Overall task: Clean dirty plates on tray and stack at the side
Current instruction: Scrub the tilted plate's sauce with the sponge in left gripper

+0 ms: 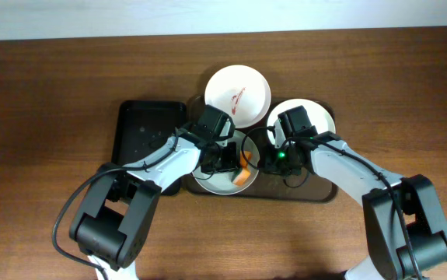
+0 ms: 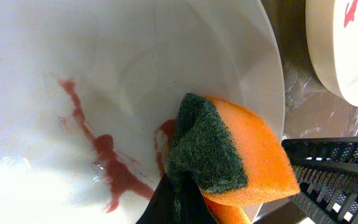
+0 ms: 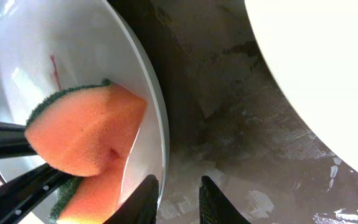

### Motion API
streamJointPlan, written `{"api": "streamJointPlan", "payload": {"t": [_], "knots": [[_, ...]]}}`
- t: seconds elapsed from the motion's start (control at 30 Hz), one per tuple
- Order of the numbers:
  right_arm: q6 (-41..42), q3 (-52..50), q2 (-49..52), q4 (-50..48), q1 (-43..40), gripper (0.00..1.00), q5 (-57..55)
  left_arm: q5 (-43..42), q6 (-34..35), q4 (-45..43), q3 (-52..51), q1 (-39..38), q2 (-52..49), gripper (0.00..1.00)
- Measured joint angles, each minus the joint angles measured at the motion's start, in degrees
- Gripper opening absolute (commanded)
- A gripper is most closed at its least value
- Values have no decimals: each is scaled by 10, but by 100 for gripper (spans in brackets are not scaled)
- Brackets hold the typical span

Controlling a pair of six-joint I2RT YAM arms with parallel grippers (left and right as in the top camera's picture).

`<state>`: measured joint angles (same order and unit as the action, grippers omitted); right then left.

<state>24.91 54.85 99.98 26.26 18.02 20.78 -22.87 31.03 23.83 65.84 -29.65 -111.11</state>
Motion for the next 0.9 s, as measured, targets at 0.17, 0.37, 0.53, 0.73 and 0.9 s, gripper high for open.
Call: {"api": "streamJointPlan", "payload": {"t": [0.17,0.37,0.53,0.73,0.9], "knots": [[7,0,0,-13,10,19,-2,0,0,0,0,0,0,0],[16,0,10,-15,16,10,-5,0,0,0,0,0,0,0],[31,0,20,-19,16,4,-3,2,0,2,0,0,0,0],[34,0,20,-20,16,4,-3,36,0,31,1,2,8,0],[35,0,20,-19,16,4,-3,56,-15,38,1,30,11,0]]}}
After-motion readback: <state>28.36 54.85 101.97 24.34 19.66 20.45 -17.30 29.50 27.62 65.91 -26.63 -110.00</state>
